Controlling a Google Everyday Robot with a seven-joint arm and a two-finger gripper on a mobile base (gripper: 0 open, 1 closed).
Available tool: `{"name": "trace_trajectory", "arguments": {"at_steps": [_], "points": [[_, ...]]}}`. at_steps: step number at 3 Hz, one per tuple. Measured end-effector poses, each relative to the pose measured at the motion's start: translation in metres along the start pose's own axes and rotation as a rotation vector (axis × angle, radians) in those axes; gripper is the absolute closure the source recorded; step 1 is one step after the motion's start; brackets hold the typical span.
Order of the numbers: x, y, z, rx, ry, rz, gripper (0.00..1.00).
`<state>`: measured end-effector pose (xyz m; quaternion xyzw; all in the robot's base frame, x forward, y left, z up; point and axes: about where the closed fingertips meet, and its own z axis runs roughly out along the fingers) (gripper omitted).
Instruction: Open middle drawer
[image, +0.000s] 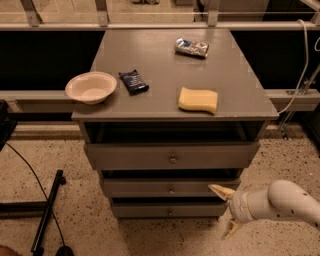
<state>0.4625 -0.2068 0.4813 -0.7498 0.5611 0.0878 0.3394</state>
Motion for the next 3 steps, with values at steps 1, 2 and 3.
{"name": "trace_trajectory", "arguments": {"at_steps": [1,2,3], "points": [[0.019,-0.006,0.009,0.021,0.018,-0.022,0.00],[0.038,-0.017,0.022,0.030,0.061,-0.033,0.00],[0.060,-0.031,0.032,0.055,0.085,-0.021,0.00]]}}
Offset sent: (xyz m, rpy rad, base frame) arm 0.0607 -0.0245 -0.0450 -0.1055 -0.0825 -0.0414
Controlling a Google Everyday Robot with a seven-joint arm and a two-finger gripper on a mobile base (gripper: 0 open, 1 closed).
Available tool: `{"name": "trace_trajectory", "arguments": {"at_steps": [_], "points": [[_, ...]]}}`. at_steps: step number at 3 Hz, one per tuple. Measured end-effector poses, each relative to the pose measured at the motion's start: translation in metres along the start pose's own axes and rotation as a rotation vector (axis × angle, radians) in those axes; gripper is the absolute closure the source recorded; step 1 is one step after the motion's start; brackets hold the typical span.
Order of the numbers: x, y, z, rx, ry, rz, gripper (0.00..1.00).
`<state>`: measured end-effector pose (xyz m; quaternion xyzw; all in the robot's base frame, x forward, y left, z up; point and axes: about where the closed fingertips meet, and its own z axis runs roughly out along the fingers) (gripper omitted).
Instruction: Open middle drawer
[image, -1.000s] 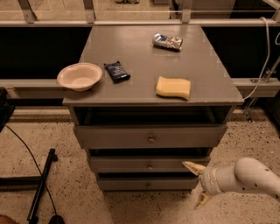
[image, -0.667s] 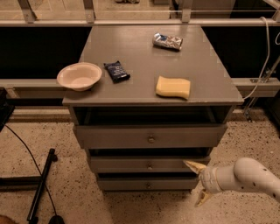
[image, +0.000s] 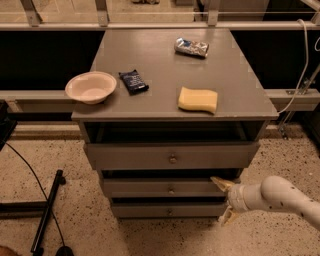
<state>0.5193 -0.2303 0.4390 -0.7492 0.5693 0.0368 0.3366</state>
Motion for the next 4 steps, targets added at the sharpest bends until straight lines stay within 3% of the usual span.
{"name": "trace_trajectory", "arguments": {"at_steps": [3,4], "points": [[0.039,-0.030,0.030,0.036,0.048,0.076,0.00],[0.045,-0.034,0.040,0.038,0.043,0.122,0.18]]}}
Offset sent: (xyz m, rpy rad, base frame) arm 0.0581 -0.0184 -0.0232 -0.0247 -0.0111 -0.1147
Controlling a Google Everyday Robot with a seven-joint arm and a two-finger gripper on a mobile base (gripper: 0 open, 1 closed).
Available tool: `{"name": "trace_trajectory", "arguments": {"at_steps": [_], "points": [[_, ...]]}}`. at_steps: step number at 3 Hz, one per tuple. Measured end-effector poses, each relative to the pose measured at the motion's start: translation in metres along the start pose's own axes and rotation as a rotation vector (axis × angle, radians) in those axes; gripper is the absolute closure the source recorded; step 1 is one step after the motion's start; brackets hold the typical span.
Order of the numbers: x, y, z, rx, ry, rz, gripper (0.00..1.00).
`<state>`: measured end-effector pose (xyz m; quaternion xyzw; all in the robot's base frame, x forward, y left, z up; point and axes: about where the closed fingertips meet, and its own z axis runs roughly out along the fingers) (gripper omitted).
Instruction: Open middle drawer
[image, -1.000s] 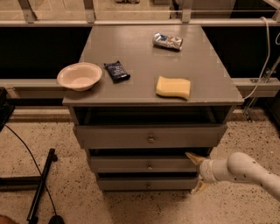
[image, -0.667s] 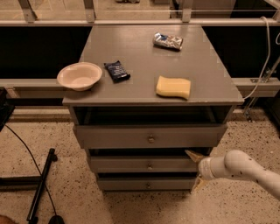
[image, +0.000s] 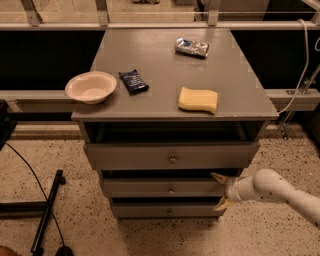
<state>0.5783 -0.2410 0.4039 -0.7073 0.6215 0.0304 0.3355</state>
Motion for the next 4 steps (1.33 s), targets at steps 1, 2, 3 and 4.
{"name": "trace_trajectory", "arguments": {"at_steps": [1,2,3,4], "points": [[-0.003,0.005,0.002,-0.012,-0.035,0.030,0.29],[-0.018,0.025,-0.006,-0.048,-0.080,0.028,0.30],[-0.044,0.062,-0.035,-0.102,-0.115,0.005,0.24],[-0.062,0.092,-0.060,-0.148,-0.114,-0.008,0.22]]}}
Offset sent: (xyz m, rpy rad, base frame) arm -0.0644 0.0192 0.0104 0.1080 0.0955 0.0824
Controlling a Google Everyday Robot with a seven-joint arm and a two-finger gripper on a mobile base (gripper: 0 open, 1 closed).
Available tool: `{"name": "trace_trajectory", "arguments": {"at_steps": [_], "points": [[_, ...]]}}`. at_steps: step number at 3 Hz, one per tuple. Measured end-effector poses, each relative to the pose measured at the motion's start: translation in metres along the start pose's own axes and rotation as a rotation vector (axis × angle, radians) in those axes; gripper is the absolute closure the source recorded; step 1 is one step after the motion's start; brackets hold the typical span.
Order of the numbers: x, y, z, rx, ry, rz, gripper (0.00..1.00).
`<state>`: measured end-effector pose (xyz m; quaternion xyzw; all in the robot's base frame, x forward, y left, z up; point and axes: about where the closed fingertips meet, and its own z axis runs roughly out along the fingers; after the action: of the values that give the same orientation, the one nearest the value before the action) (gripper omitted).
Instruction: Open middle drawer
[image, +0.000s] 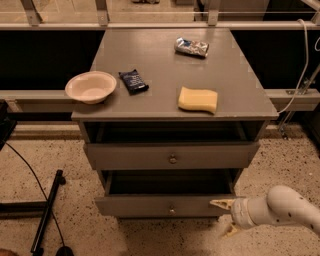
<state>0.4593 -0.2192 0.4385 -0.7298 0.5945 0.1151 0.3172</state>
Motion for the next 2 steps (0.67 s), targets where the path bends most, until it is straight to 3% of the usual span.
{"name": "trace_trajectory", "arguments": {"at_steps": [1,2], "points": [[-0.015,0.028,-0.020,-0.031,0.020,0.001,0.19],[-0.025,0.033,-0.026,-0.029,0.031,-0.016,0.11]]}}
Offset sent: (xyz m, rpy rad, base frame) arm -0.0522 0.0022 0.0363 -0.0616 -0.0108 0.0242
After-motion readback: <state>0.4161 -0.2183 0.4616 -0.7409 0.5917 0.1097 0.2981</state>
